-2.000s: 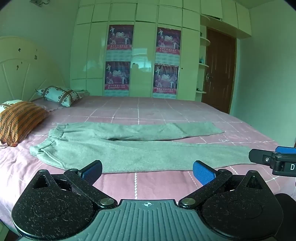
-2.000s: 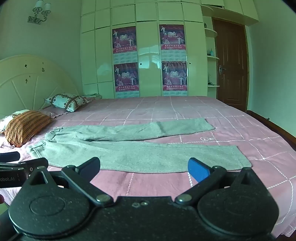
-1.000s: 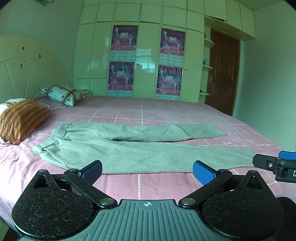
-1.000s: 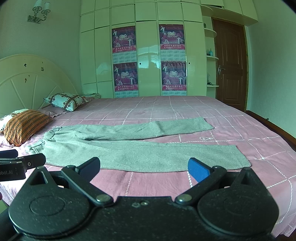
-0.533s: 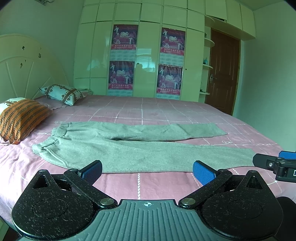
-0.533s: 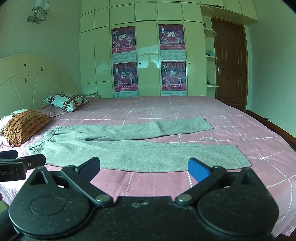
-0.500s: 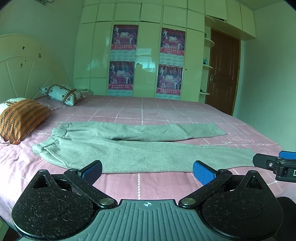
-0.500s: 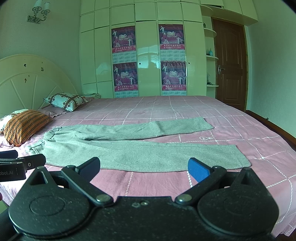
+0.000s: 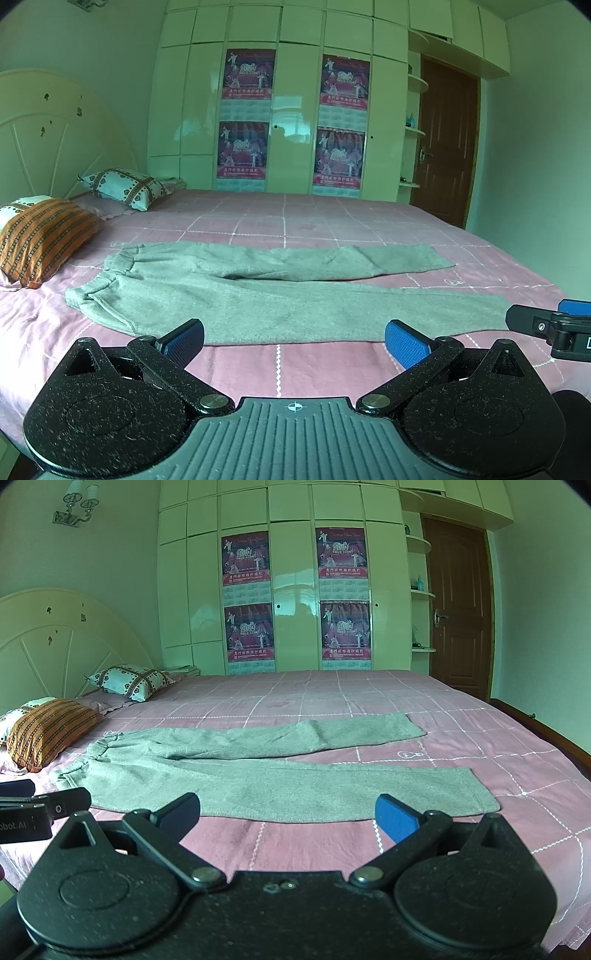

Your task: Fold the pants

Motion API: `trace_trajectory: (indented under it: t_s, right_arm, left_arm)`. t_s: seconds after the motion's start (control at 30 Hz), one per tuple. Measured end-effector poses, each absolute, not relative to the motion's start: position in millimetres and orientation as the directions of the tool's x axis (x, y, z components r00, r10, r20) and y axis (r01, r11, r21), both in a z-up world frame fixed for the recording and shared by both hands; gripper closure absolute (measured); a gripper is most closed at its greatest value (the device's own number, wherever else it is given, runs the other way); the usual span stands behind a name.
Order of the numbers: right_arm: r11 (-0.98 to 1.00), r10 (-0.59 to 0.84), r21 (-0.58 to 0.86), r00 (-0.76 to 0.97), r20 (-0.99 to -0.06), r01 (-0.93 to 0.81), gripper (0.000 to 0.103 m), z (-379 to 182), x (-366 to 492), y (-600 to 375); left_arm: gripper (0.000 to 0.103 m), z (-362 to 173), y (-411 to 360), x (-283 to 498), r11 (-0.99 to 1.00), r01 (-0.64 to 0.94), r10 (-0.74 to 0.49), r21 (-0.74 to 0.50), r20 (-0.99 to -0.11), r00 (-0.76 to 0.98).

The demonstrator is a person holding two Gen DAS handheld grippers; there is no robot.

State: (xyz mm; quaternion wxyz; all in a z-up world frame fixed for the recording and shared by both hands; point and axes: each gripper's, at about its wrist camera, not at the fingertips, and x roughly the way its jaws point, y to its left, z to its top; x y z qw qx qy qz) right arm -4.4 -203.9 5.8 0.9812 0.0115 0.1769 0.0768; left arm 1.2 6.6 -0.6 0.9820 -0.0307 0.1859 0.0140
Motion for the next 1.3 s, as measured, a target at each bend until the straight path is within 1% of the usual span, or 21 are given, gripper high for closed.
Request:
trace_trajectory:
  t_s: [1.3]
  right_arm:
    - [0.987,0.158,0.057,0.925,-0.345,-0.147,0.007,3.9,-2.1,-208.2]
  left_arm:
    - [0.000,-2.4,6.1,3.9,0.998,-0.046,0.026,-0.044,-0.370,0.929]
